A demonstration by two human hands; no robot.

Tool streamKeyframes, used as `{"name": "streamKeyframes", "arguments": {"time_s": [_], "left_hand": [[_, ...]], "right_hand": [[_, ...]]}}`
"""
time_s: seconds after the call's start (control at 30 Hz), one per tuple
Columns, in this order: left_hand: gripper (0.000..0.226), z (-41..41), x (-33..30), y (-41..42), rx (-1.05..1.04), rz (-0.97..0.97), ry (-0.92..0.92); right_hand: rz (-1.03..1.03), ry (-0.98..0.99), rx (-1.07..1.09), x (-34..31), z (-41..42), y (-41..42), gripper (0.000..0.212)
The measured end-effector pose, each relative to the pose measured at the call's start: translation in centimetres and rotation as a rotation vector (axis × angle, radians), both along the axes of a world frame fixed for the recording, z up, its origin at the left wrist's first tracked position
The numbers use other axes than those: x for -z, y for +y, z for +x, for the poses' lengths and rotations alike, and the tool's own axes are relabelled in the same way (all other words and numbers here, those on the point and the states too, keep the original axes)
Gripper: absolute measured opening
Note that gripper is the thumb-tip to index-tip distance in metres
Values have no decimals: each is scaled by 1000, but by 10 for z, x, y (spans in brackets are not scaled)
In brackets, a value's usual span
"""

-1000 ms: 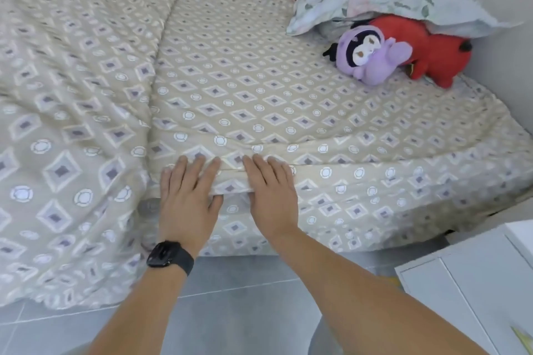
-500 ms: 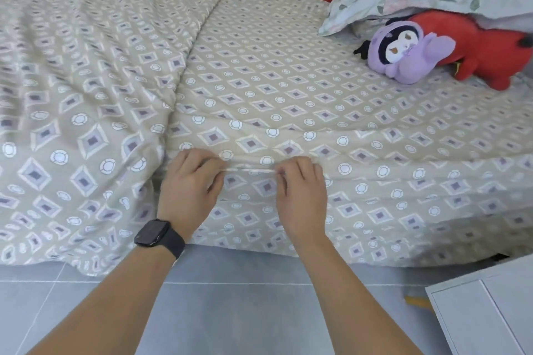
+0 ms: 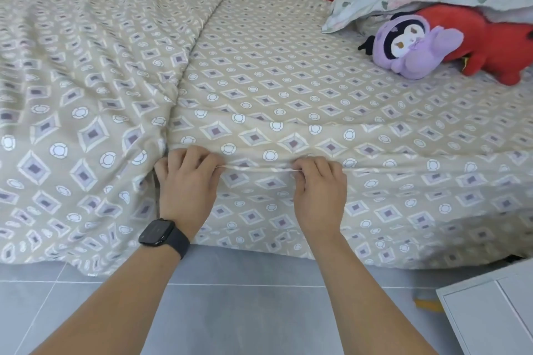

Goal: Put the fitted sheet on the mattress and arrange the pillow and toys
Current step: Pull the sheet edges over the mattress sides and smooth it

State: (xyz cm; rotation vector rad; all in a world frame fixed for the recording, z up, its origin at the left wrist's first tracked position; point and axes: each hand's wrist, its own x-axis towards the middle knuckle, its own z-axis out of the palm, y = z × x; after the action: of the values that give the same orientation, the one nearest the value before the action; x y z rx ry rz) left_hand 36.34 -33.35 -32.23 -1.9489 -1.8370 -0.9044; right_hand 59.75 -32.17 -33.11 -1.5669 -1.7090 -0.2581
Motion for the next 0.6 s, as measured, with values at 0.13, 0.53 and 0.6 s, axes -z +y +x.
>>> {"name": "streamKeyframes", "arguments": {"time_s": [0.13,0.53,0.6], "left_hand": [[15,-9,-1,0,125,-57,-22],[18,-22,3,-13,231,-592,-160],[13,-16,13,-21,252,-683,-127]], "right_hand": [[-65,-53,48,0,-3,-5,24],[-298,174,89,14,0,-12,12],[-440,566,252,19,13,-10,7]]}}
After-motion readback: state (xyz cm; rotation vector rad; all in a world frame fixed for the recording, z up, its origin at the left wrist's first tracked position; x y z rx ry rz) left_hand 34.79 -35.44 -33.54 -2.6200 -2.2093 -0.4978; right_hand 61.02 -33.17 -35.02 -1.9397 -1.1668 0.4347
